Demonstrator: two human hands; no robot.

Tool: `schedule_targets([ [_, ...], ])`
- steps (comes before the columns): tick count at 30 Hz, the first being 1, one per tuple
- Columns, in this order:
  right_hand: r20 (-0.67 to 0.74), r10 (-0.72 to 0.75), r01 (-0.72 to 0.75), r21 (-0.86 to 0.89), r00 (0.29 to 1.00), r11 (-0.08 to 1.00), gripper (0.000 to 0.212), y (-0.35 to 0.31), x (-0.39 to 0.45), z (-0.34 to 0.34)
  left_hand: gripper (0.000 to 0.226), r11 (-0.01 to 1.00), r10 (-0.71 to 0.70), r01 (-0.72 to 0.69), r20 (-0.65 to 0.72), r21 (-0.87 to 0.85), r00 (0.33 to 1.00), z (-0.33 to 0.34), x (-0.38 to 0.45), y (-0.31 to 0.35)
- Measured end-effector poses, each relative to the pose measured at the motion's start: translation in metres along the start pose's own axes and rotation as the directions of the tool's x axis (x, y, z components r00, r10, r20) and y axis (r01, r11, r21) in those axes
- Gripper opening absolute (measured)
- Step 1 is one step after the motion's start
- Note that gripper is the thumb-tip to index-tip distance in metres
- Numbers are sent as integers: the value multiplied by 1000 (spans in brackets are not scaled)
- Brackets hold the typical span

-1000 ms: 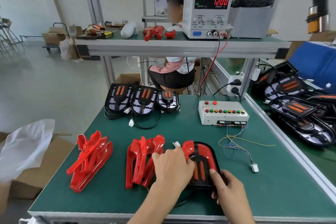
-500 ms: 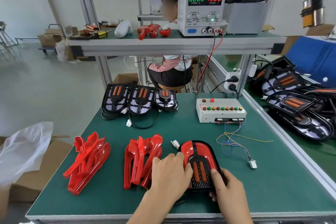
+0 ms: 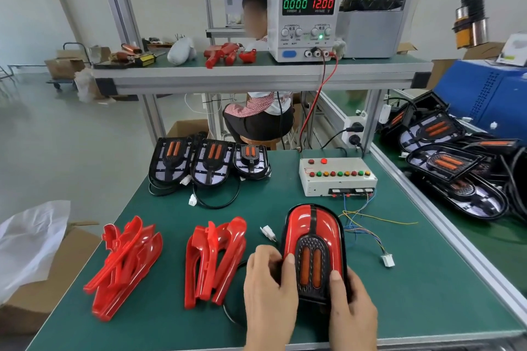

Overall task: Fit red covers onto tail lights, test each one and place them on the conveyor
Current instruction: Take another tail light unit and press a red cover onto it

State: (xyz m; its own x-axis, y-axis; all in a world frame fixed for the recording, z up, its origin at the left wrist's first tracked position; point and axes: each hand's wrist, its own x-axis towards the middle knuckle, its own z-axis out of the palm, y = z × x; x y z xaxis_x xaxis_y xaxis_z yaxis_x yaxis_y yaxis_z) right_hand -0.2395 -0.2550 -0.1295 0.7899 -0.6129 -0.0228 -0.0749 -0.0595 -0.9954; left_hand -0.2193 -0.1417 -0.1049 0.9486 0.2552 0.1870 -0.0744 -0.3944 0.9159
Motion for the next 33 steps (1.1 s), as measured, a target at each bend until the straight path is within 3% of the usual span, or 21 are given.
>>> schedule_targets([
  [3, -73, 17, -11, 86, 997, 996, 16, -5, -10, 11, 26, 917, -291, 284, 16, -280, 957, 3, 3, 4],
  [6, -107, 38, -22, 149, 994, 989, 17, -6, -14, 23, 25, 786, -414, 415, 109, -458, 904, 5, 9, 4],
  [10, -93, 42, -20, 224, 995, 974, 22, -6, -12, 37, 21, 638, -398, 441, 220, -631, 891, 4, 15, 9],
  [13, 6, 70, -68, 286, 998, 956, 29, -3, -5, 42, 26, 562, -381, 432, 243, -706, 892, 1, 25, 14],
  [18, 165, 105, -140, 215, 981, 966, 32, -3, 1, 35, 36, 429, -405, 476, 307, -768, 861, 1, 44, 12],
  [21, 104, 47, -48, 1, 993, 999, 38, -10, 7, 21, 42, 401, -387, 510, 363, -761, 847, 0, 50, 8],
  [24, -16, -128, 126, -93, 992, 988, 41, -28, 22, 3, 54, 396, -346, 564, 452, -725, 822, -3, 55, 2],
  [26, -2, -279, 272, -207, 960, 940, 39, -45, 41, -5, 58, 400, -323, 592, 497, -699, 805, -5, 55, -2],
  [28, 109, -388, 402, -337, 915, 851, 39, -63, 67, -8, 60, 425, -308, 612, 529, -667, 790, -7, 56, -5],
  [29, 216, -363, 421, -385, 906, 821, 39, -73, 81, -7, 58, 440, -300, 621, 546, -649, 782, -8, 56, -6],
  [31, 480, -137, 381, -459, 866, 802, 35, -92, 105, -4, 51, 460, -290, 638, 574, -618, 766, -9, 57, -7],
  [33, 652, 113, 280, -468, 750, 838, 23, -102, 121, -2, 43, 465, -287, 649, 590, -603, 754, -9, 58, -7],
])
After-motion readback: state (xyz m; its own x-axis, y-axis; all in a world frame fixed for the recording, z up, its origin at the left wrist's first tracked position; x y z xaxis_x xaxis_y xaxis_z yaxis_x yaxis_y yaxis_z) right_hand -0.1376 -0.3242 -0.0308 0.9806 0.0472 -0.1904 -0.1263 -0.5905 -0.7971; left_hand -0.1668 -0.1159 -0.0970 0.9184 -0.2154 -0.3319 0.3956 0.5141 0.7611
